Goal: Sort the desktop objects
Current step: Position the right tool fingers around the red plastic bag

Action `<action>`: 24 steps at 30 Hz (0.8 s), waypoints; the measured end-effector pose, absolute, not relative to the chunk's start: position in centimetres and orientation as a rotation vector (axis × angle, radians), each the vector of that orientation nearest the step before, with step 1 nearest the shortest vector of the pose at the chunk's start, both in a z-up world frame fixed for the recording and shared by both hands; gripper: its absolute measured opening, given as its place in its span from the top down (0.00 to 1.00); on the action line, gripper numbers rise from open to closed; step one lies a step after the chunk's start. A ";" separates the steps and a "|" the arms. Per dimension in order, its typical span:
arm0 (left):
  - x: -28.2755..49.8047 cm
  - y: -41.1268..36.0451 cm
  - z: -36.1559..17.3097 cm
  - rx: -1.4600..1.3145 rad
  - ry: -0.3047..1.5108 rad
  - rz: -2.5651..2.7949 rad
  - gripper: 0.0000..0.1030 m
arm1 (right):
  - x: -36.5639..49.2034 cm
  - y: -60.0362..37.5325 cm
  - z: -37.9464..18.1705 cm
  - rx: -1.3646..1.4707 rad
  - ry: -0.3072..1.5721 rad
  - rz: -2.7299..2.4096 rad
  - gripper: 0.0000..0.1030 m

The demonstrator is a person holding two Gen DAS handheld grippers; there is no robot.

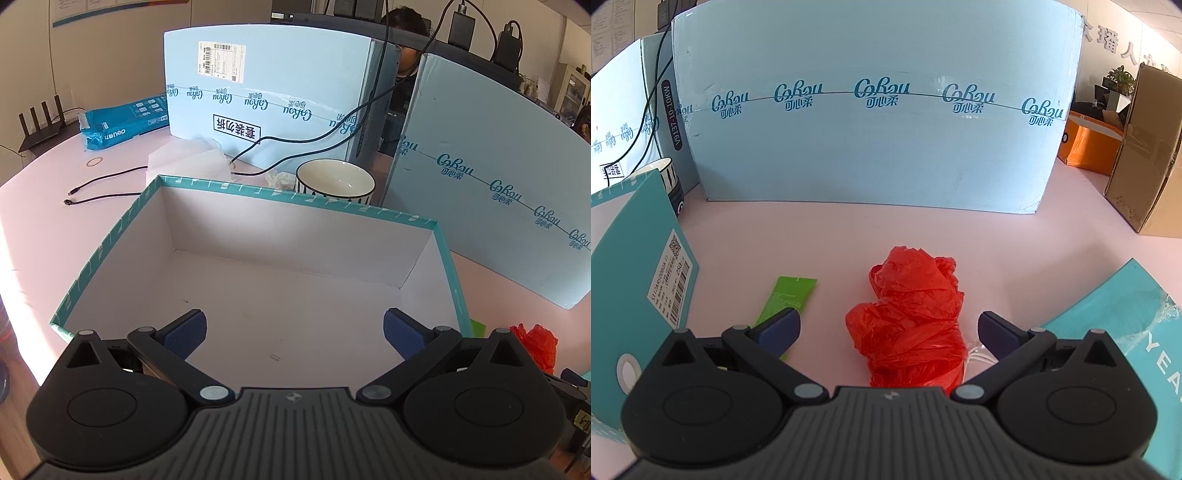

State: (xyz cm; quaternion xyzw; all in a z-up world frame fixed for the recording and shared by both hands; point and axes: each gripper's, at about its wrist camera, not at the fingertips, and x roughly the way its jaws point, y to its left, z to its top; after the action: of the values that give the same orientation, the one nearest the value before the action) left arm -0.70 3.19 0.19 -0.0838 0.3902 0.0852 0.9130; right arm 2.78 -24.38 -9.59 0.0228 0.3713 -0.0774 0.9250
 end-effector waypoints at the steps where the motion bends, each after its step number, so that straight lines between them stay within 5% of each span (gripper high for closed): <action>1: -0.7 3.1 0.2 -0.173 0.805 0.177 0.01 | 2.8 -24.4 -9.6 0.044 0.761 -0.158 0.00; 24: 0.8 2.1 -0.1 -0.177 0.813 0.181 0.01 | 3.9 -24.6 -10.1 0.001 0.755 -0.127 0.00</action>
State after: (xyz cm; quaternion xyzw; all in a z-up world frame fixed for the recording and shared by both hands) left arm 0.82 2.07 -0.09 -0.0858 0.3942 0.0876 0.9108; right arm 3.90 -24.59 -10.11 0.0007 0.3685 -0.0618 0.9276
